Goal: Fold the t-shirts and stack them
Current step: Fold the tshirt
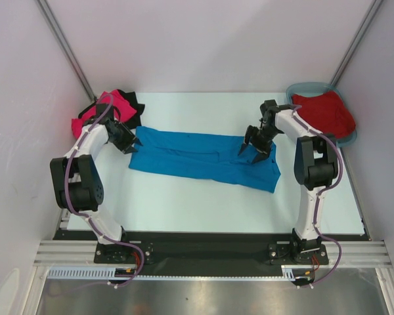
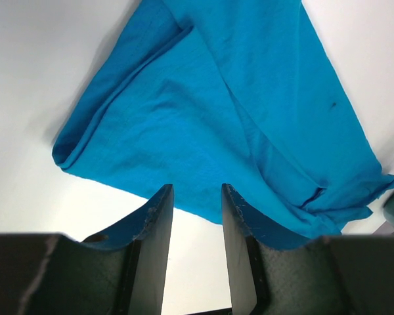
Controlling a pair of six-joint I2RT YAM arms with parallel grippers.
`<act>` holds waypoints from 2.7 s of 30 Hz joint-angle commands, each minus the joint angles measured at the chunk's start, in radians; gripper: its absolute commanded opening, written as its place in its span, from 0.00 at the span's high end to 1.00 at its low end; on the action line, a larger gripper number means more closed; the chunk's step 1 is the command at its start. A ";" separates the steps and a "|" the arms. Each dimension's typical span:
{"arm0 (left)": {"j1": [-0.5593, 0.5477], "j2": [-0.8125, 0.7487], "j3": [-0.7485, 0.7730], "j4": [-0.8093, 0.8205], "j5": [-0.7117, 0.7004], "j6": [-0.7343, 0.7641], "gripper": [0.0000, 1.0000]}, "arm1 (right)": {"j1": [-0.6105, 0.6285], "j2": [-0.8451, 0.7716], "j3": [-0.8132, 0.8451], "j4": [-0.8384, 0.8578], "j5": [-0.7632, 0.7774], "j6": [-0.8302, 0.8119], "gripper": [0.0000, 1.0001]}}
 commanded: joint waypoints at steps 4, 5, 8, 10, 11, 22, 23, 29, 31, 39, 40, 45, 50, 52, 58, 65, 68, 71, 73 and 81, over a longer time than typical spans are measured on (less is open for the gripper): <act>-0.007 -0.044 0.032 0.001 0.016 0.018 0.59 | 0.020 0.016 -0.018 -0.016 0.100 -0.052 0.32; -0.007 -0.045 0.034 0.002 0.016 0.018 0.60 | 0.020 0.018 -0.018 -0.011 0.100 -0.054 0.32; -0.007 -0.042 0.035 0.004 0.019 0.017 0.60 | 0.020 0.033 0.002 -0.005 0.099 -0.051 0.41; -0.007 -0.042 0.035 0.001 0.018 0.017 0.60 | 0.018 0.045 0.013 -0.003 0.096 -0.049 0.49; -0.007 -0.042 0.034 0.001 0.018 0.017 0.60 | 0.016 0.051 0.017 -0.002 0.091 -0.048 0.53; -0.008 -0.052 0.024 -0.001 0.007 0.014 0.60 | 0.012 0.104 0.128 -0.008 0.056 -0.060 1.00; -0.008 -0.055 0.026 -0.001 -0.001 0.015 0.60 | 0.012 0.110 0.152 -0.008 0.048 -0.063 1.00; -0.008 -0.052 0.026 -0.001 -0.004 0.017 0.60 | 0.003 0.143 0.258 -0.026 0.027 -0.063 1.00; -0.008 -0.052 0.026 0.002 -0.002 0.017 0.60 | 0.000 0.159 0.275 -0.026 0.027 -0.063 1.00; -0.018 -0.039 0.031 -0.004 -0.018 0.055 0.60 | -0.026 0.208 0.320 0.011 0.047 -0.072 0.51; -0.021 -0.038 0.031 -0.011 -0.022 0.061 0.60 | -0.028 0.206 0.330 0.000 0.054 -0.074 0.35; -0.033 -0.048 0.038 -0.051 -0.091 0.135 0.60 | -0.026 0.134 0.353 -0.089 0.253 -0.135 0.26; -0.047 -0.064 0.034 -0.007 -0.064 0.216 0.59 | -0.036 0.017 0.297 -0.152 0.398 -0.164 0.24; -0.050 -0.055 0.043 0.040 0.008 0.233 0.58 | -0.034 -0.016 0.251 -0.138 0.380 -0.160 0.25; -0.068 0.083 0.130 0.151 0.113 0.212 0.57 | 0.022 -0.117 0.074 -0.074 0.366 -0.114 0.25; -0.140 0.266 0.293 0.258 0.127 0.201 0.57 | 0.084 -0.162 -0.079 -0.008 0.384 -0.078 0.25; -0.162 0.350 0.356 0.292 0.142 0.209 0.57 | 0.087 -0.166 -0.127 0.038 0.398 -0.068 0.25; -0.173 0.416 0.415 0.306 0.160 0.218 0.57 | 0.086 -0.156 -0.122 0.082 0.404 -0.065 0.26; -0.176 0.439 0.440 0.323 0.166 0.221 0.57 | 0.086 -0.147 -0.107 0.084 0.406 -0.068 0.25; -0.182 0.493 0.446 0.278 0.134 0.244 0.56 | 0.101 -0.067 -0.082 0.067 0.421 -0.060 0.25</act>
